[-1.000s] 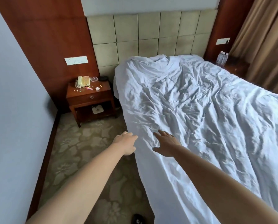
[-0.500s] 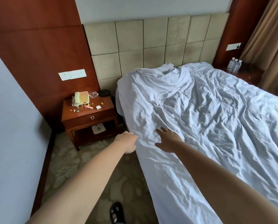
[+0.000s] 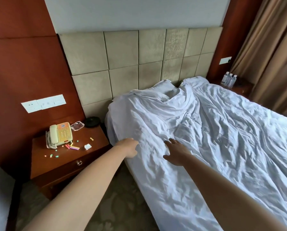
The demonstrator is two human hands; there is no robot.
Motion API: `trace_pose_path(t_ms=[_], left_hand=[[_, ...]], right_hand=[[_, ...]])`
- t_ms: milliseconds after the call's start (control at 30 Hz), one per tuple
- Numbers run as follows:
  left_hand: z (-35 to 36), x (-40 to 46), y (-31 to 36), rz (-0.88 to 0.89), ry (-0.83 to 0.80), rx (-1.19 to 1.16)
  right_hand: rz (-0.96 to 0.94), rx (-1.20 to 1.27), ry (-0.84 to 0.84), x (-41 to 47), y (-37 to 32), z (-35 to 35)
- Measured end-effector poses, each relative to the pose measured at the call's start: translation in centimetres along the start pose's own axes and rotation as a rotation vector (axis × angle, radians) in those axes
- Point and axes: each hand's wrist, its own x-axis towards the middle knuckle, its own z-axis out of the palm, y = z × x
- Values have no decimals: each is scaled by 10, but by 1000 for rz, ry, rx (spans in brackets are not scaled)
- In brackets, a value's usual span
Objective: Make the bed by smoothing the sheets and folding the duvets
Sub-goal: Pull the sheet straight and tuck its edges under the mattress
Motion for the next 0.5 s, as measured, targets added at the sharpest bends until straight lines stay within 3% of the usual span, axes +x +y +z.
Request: trace_pose_path(t_ms=[500], left_hand=[[-126,324,-94,127,-25,111]], right_hand=[[110,118,21,348,16,-49]])
